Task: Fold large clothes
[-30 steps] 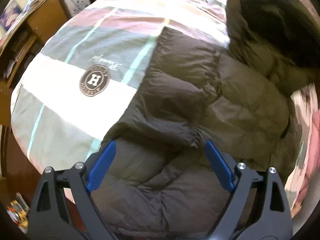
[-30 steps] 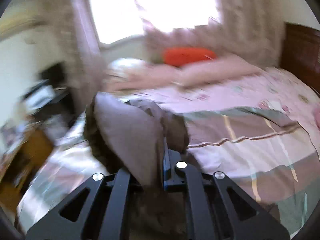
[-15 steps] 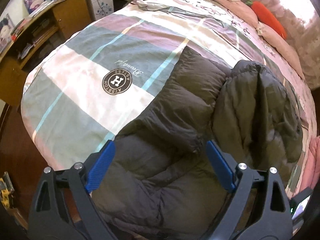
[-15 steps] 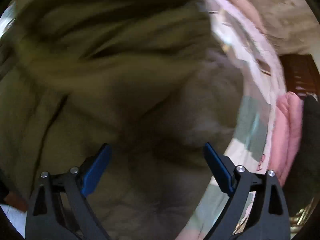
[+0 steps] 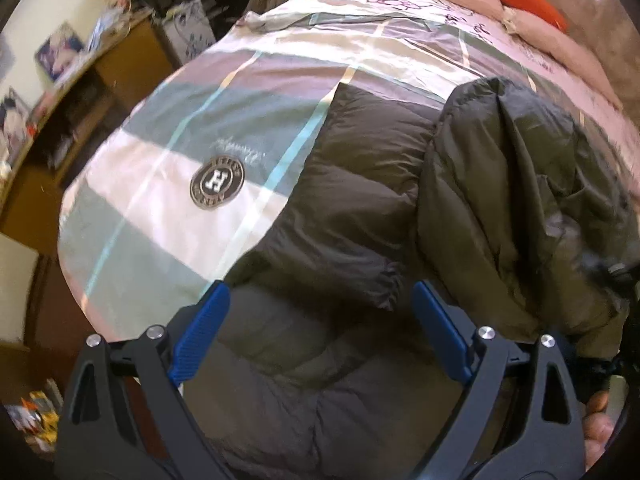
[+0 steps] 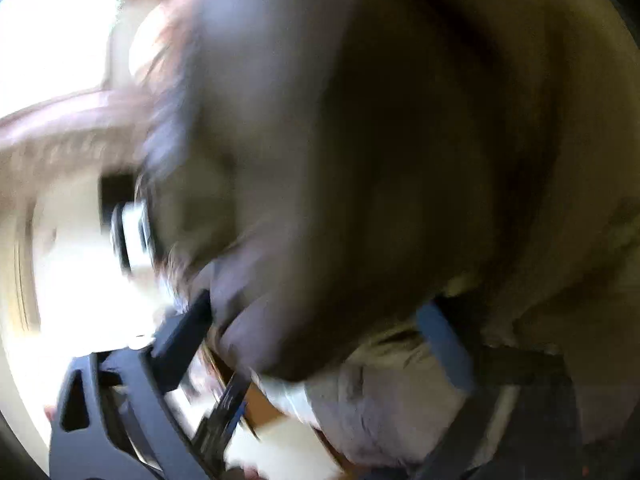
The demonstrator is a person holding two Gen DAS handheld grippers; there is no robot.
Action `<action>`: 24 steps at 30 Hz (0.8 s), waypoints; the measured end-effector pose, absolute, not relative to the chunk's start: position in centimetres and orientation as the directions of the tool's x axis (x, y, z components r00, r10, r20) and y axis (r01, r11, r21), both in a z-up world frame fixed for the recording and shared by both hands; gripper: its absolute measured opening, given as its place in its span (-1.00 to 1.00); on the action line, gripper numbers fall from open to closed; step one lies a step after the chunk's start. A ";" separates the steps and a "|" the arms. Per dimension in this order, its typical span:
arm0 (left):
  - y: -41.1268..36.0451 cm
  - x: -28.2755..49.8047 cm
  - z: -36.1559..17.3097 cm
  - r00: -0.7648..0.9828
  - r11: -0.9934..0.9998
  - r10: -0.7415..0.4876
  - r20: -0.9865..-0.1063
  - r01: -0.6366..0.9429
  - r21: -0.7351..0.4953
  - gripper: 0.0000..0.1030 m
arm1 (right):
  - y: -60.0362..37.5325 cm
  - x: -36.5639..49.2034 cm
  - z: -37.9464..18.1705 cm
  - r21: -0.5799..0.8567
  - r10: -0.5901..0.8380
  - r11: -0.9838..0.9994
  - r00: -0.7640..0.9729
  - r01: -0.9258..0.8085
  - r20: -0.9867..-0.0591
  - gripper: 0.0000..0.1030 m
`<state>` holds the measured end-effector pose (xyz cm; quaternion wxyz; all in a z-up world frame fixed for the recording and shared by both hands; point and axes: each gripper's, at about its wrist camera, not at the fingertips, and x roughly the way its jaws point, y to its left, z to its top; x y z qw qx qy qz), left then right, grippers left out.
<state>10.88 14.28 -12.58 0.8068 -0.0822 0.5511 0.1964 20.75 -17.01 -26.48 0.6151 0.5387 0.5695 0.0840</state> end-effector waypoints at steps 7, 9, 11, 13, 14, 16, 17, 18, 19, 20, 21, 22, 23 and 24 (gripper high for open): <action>15.9 10.9 -13.1 0.288 0.891 0.205 -0.935 -0.450 0.057 0.82 | -21.5 17.5 -15.6 0.786 0.604 0.598 0.556 0.157 -0.570 -0.64; 16.5 10.5 -13.2 0.289 0.885 0.173 -0.942 -0.464 0.020 0.82 | -22.5 15.3 -11.0 0.682 0.495 0.730 0.651 0.048 -0.576 -0.64; 16.7 10.4 -13.3 0.287 0.882 0.170 -0.943 -0.471 0.015 0.83 | -23.3 12.7 -7.8 0.574 0.427 0.818 0.699 -0.028 -0.574 -0.64; 16.8 10.4 -13.2 0.289 0.881 0.173 -0.942 -0.473 0.017 0.83 | -24.2 10.0 -6.4 0.468 0.374 0.880 0.718 -0.077 -0.587 -0.65; 16.8 10.3 -13.1 0.291 0.880 0.173 -0.941 -0.474 0.015 0.83 | -24.1 8.8 -6.2 0.375 0.326 0.922 0.721 -0.098 -0.612 -0.65; 16.8 10.3 -13.1 0.295 0.879 0.171 -0.940 -0.476 0.010 0.83 | -22.3 7.3 -7.3 0.095 0.191 0.980 0.705 -0.173 -0.683 -0.65; 16.8 10.3 -13.0 0.296 0.879 0.171 -0.940 -0.476 0.010 0.83 | -21.0 7.3 -8.2 0.000 0.152 0.976 0.682 -0.219 -0.716 -0.65; 16.7 10.3 -13.0 0.297 0.880 0.172 -0.939 -0.475 0.011 0.83 | -19.5 6.7 -9.7 -0.096 0.108 0.958 0.648 -0.271 -0.754 -0.65; 16.7 10.3 -13.0 0.297 0.881 0.171 -0.940 -0.473 0.011 0.83 | -18.1 6.0 -11.9 -0.189 0.057 0.922 0.602 -0.337 -0.797 -0.65; 16.6 10.4 -13.0 0.299 0.882 0.168 -0.939 -0.471 0.008 0.83 | -16.7 5.4 -14.2 -0.259 0.008 0.882 0.560 -0.395 -0.828 -0.65; 16.4 10.4 -13.0 0.302 0.883 0.164 -0.939 -0.469 0.004 0.83 | -15.4 5.0 -15.9 -0.298 -0.026 0.852 0.535 -0.430 -0.844 -0.65; 16.2 10.4 -12.9 0.306 0.885 0.161 -0.938 -0.466 0.000 0.83 | -14.3 4.8 -18.1 -0.347 -0.076 0.813 0.506 -0.467 -0.859 -0.63; 16.0 10.4 -12.9 0.311 0.888 0.155 -0.938 -0.460 -0.006 0.83 | -13.5 4.6 -19.7 -0.400 -0.124 0.770 0.498 -0.497 -0.858 -0.60; 15.6 10.5 -12.9 0.314 0.893 0.150 -0.937 -0.451 -0.008 0.84 | -12.9 4.7 -20.6 -0.447 -0.153 0.730 0.513 -0.517 -0.845 -0.55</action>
